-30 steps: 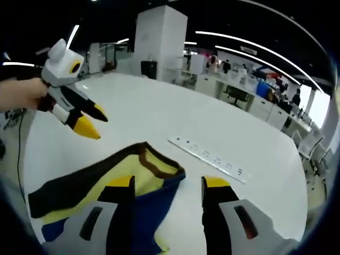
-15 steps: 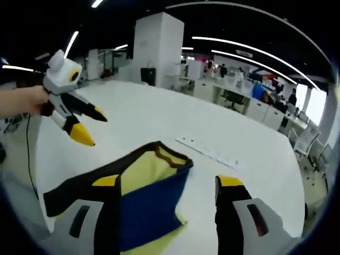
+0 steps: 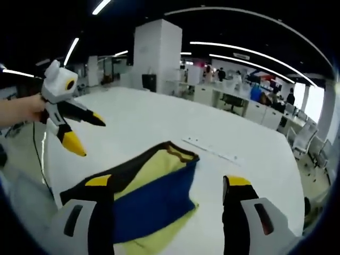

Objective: Fold the garment on the visible template until the final outline fits inside the template.

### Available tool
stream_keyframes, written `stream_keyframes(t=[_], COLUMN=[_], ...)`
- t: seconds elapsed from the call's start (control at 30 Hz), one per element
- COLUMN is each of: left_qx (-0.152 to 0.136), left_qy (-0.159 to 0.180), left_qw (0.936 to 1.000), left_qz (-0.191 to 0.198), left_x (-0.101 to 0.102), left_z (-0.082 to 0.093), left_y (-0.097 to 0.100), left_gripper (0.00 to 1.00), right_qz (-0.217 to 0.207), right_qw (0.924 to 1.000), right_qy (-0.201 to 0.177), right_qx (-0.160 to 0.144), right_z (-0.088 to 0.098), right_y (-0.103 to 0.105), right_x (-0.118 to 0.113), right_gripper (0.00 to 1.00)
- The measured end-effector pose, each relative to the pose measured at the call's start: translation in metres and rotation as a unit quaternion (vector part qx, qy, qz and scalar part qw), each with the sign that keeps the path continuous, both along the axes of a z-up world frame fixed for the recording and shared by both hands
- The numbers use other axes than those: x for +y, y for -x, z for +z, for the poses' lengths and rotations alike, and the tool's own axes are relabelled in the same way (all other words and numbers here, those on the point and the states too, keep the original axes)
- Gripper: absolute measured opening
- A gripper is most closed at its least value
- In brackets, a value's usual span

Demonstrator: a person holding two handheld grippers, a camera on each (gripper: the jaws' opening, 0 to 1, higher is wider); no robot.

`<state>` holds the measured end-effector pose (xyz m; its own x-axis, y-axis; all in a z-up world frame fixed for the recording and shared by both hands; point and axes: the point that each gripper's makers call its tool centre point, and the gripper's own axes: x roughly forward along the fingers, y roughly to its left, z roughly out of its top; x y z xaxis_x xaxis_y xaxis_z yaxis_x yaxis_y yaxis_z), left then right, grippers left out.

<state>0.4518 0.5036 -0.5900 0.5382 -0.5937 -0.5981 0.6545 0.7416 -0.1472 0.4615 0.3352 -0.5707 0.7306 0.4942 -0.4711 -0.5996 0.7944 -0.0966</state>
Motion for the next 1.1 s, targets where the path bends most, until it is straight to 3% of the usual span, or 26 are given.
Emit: stream_keyframes(t=[0.2, 0.53, 0.83, 1.1], left_qx=[-0.007, -0.012, 0.002, 0.015], left_qy=[-0.003, 0.007, 0.01, 0.009], left_qw=[0.9999, 0.9998, 0.9999, 0.9998], left_qz=[-0.012, -0.011, -0.001, 0.013], left_x=[0.001, 0.003, 0.014, 0.027], left_z=[0.006, 0.014, 0.007, 0.002], left_y=[0.028, 0.058, 0.087, 0.113], left_gripper=[0.89, 0.99, 0.99, 0.99], right_qz=[-0.002, -0.005, -0.003, -0.03], right_qw=[1.0, 0.9996, 0.999, 0.9976], right_qy=[-0.008, -0.027, -0.026, -0.033], right_qx=[0.0, 0.009, 0.036, 0.053], right_z=[0.004, 0.008, -0.008, -0.013], right_y=[0.022, 0.048, 0.078, 0.106], right_x=[-0.006, -0.009, -0.015, -0.038], right_gripper=[0.87, 0.93, 1.0, 1.0])
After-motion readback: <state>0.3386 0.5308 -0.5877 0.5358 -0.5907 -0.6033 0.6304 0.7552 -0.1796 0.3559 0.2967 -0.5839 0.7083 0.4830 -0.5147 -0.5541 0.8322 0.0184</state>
